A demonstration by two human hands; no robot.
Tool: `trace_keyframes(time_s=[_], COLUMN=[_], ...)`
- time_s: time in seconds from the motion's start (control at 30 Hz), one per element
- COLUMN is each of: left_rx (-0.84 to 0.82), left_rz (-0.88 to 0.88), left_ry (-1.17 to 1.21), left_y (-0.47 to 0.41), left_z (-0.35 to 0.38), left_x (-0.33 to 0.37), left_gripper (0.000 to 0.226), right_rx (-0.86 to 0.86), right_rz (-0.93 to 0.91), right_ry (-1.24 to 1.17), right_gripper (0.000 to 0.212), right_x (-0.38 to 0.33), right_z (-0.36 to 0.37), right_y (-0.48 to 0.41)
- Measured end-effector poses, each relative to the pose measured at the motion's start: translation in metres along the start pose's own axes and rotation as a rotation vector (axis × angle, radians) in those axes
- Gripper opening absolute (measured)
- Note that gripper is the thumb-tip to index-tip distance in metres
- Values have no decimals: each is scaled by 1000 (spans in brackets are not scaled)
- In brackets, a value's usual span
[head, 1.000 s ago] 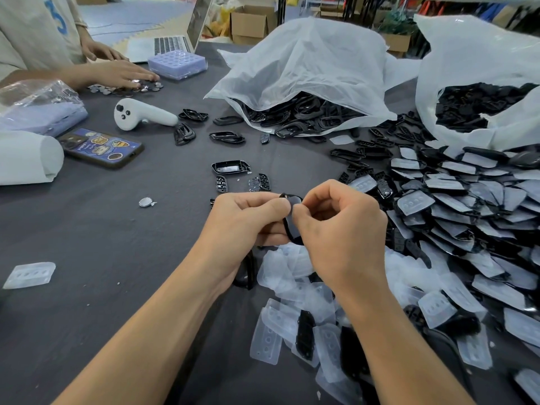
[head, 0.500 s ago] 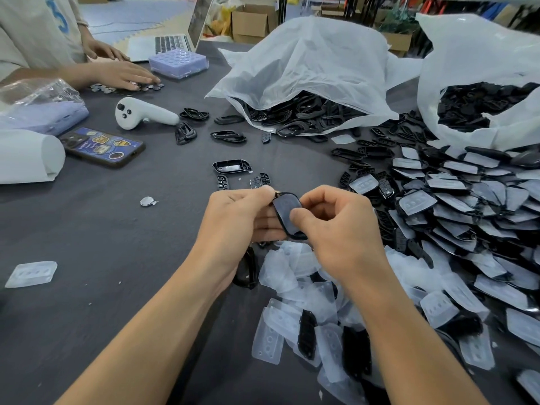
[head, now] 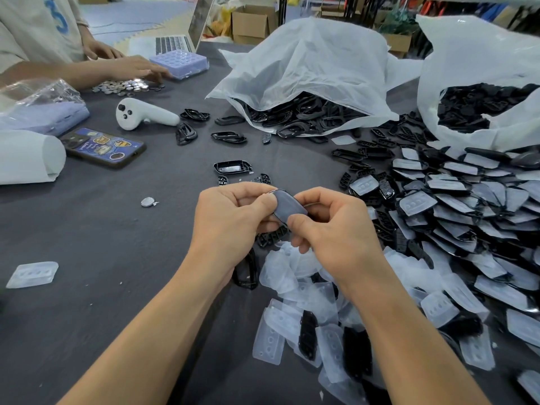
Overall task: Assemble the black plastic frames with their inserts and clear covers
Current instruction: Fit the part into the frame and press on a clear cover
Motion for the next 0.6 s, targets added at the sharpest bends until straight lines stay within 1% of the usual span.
trace_keyframes(time_s=[0.03, 0.07, 0.13, 0.17, 0.27, 0.4, 0.5, 0.6], left_rx=[-10, -21, -52, -68, -56, 7, -20, -32], left_rz=[15, 40, 78, 75, 37, 101, 152, 151], left_ry=[-33, -99, -281, -330, -301, -324, -370, -306], left_y=[0, 0, 0, 0, 0, 1, 7, 8], left_z=[0, 0, 0, 1, 1, 1, 4, 6], left_x=[0, 1, 2, 2, 2, 2, 3, 4], left_gripper=[14, 12, 21, 22, 25, 27, 25, 12], right_rx=[15, 25, 26, 19, 0, 62, 110, 84], right_rz=[4, 7, 15, 22, 46, 56, 29, -15], right_ry=[-1, -6, -26, -45, -99, -150, -68, 8], right_gripper=[22, 23, 24, 25, 27, 23, 25, 27], right_x=[0, 1, 1, 1, 1, -1, -1, -4], right_z=[-1, -3, -5, -5, -2, -3, -5, -4], right_y=[0, 0, 0, 0, 0, 0, -1, -1])
Point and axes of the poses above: each hand's wrist, its own y-axis away from the middle knuckle, its own z-axis out of the palm, x = y × z, the point moved 4 cm from there along -y, towards the middle knuckle, and after that the axes turned 14 degrees about -z, right-handed, at the moved point
